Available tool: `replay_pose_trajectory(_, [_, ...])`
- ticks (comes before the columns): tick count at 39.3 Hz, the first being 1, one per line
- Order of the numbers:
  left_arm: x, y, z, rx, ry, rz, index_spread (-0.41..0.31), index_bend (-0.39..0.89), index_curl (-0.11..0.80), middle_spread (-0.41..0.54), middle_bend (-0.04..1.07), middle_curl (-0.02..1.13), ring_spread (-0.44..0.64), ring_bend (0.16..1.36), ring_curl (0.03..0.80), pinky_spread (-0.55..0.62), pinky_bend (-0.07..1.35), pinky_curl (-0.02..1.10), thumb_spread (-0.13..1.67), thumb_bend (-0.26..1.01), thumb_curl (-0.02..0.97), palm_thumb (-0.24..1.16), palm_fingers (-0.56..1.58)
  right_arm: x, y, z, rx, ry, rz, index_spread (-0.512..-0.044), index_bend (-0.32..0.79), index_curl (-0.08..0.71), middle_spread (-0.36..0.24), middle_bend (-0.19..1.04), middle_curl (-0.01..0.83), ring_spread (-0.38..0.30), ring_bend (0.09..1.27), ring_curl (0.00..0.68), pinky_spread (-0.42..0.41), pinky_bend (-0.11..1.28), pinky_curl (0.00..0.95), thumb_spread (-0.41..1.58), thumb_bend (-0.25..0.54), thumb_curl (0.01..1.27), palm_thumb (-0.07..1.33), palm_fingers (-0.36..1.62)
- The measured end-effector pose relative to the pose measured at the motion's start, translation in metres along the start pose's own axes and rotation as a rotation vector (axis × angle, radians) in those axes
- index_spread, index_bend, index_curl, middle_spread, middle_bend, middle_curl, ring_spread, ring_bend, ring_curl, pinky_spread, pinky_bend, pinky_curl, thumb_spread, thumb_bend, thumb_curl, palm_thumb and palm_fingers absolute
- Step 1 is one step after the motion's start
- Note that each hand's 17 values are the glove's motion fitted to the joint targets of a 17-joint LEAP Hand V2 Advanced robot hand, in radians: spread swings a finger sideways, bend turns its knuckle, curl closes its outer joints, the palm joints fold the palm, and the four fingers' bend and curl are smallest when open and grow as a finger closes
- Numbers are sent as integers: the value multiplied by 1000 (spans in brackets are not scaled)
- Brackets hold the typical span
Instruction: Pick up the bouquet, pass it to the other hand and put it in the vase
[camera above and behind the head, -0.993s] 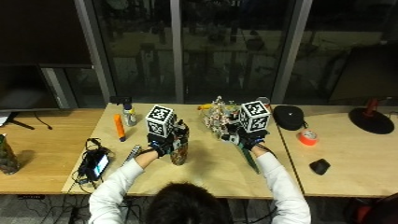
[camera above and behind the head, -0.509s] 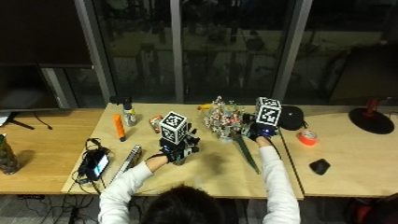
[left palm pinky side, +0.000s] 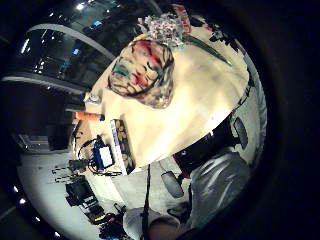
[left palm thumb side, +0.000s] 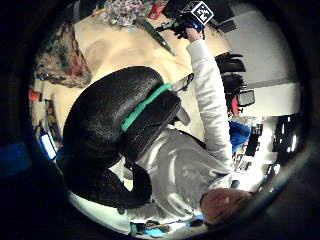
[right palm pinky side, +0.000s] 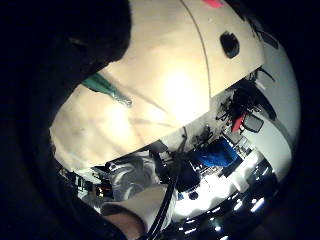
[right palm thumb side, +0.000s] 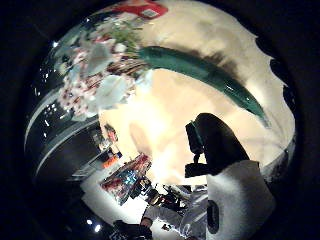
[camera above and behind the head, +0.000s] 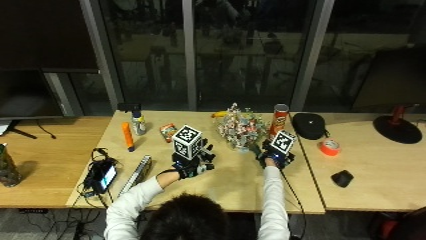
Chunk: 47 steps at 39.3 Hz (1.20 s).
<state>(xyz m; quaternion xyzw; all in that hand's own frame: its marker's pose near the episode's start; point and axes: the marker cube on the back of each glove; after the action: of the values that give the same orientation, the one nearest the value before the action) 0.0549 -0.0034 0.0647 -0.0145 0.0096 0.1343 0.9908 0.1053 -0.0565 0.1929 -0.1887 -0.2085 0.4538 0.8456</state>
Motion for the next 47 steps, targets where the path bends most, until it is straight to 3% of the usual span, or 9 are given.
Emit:
replay_pose_trajectory(9, [-14,3,15,-39,5,-37,-14,176,350,295,168,217,423,585,240,479,276,288,1068,-21,247,46,85,4,-19,45,-21,107,89,-91,65,79,129,287,358,46,725,337,158,782,353,1058,-3,373,724,458])
replay_pose_trajectory(16, [-21,1,18,-70,-15,-63,-15,251,378,293,151,215,422,566,236,474,252,289,1082,-13,253,63,126,-4,-13,57,-49,303,83,-91,36,59,32,442,408,-63,788,356,72,695,332,1040,15,397,835,642])
replay_pose_trajectory(20, [-24,1,20,-71,-30,-78,-15,267,391,292,153,214,422,554,235,472,244,293,1108,-6,257,95,135,-10,-10,63,-54,363,38,-145,123,89,-46,433,409,-141,790,353,-43,692,323,992,-4,393,864,911])
replay_pose_trajectory(26, [-35,0,27,-94,-59,-118,-15,266,400,293,153,213,416,547,237,469,239,300,1135,-6,262,126,148,-11,-15,76,56,329,4,-212,197,165,-125,452,439,-203,713,363,-134,592,317,886,46,469,1011,1062])
replay_pose_trajectory(30, [-39,3,26,-108,-54,-141,-15,263,404,293,152,212,411,543,239,468,235,304,1151,-5,264,146,150,-5,-19,76,115,270,-23,-236,165,200,-144,440,458,-211,740,401,-227,595,339,788,32,513,1032,1199])
replay_pose_trajectory(32, [-41,3,25,-111,-54,-149,-15,266,406,293,152,212,408,542,240,463,229,304,1161,-7,264,154,156,-1,-19,79,134,235,-27,-237,131,203,-154,503,484,-208,812,424,-240,621,350,958,38,479,1019,1368])
replay_pose_trajectory(35, [-44,1,22,-113,-55,-161,-19,264,409,288,152,211,406,537,240,461,228,306,1168,-9,265,165,161,6,-18,84,206,172,-24,-240,159,222,-163,565,513,-205,868,448,-249,662,376,1030,11,449,982,1415])
replay_pose_trajectory(41, [-51,-4,12,-119,-37,-154,-21,259,412,276,155,215,403,533,241,456,223,309,1187,-10,266,190,192,7,-25,69,455,-53,-96,-234,400,326,-165,739,588,-194,926,495,-235,665,412,1057,-28,409,909,1533])
replay_pose_trajectory(47, [-62,-25,6,-101,99,-127,-27,259,417,257,174,228,395,514,240,454,197,307,1185,-22,262,179,222,-38,9,18,453,-486,-355,-222,523,409,-159,821,631,-184,978,526,-217,713,447,1057,32,434,1015,1479])
